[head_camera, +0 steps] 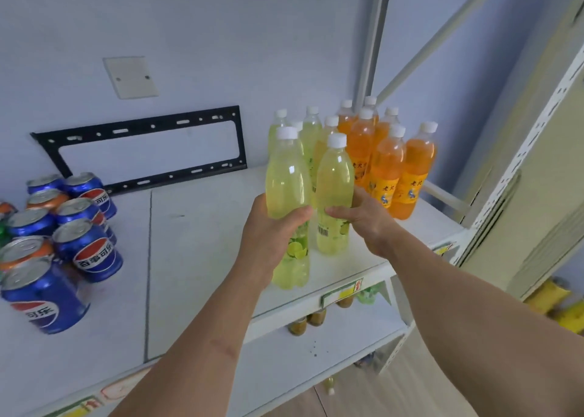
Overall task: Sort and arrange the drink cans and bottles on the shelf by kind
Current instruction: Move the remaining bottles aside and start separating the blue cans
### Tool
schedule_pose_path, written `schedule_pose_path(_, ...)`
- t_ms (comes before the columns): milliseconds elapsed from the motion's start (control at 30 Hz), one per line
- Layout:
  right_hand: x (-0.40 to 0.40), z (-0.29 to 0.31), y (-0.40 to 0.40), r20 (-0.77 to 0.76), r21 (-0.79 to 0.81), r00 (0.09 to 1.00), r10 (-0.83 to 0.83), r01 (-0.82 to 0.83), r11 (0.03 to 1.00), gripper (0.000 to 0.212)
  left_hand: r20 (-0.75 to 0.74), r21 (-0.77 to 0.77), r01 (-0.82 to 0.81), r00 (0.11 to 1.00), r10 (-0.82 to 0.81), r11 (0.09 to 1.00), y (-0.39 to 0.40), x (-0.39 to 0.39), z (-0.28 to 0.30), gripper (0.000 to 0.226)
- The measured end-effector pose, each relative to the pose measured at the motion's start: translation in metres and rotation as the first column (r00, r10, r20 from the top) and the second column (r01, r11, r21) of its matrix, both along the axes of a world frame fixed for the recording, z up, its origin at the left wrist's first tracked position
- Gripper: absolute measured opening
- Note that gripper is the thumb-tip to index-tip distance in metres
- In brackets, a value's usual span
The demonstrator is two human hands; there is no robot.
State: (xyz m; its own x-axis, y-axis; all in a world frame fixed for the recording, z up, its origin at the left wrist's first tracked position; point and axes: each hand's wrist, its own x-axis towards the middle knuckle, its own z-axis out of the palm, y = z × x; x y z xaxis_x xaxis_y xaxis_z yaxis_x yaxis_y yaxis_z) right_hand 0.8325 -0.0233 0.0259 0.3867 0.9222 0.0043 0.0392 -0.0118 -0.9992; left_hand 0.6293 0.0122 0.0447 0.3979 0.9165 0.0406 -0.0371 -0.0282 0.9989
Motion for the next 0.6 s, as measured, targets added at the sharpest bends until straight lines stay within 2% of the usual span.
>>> schedule_pose_path(167,0.048,-0.015,0.030,0.018,-0.009,0.994,0.106,-0.105,0.994,0.078,-0.085,0.064,-0.132,0.987,0.137,0.989,0.001,0.037,-0.007,0.048)
schedule_pose_path(300,0.069,-0.025,0.041,0.008,-0.016,0.987,0.162,-0.162,0.987,0.081,-0.130,0.061,-0.243,0.960,0.249,0.968,-0.001,0.057,-0.012,0.050)
schedule_pose_path(433,0.082,-0.032,0.047,0.011,-0.003,0.983,0.185,-0.185,0.983,0.075,-0.154,0.055,-0.296,0.941,0.301,0.953,0.001,0.073,-0.019,0.060)
schedule_pose_path(500,0.085,-0.033,0.048,0.065,-0.023,0.983,0.174,-0.173,0.985,0.075,-0.174,0.071,-0.301,0.935,0.309,0.951,0.004,0.080,-0.022,0.065)
schedule_pose_path(600,0.088,-0.042,0.041,0.205,-0.181,0.962,0.180,-0.143,0.973,0.073,-0.216,0.101,-0.305,0.922,0.320,0.947,0.013,0.086,-0.026,0.072)
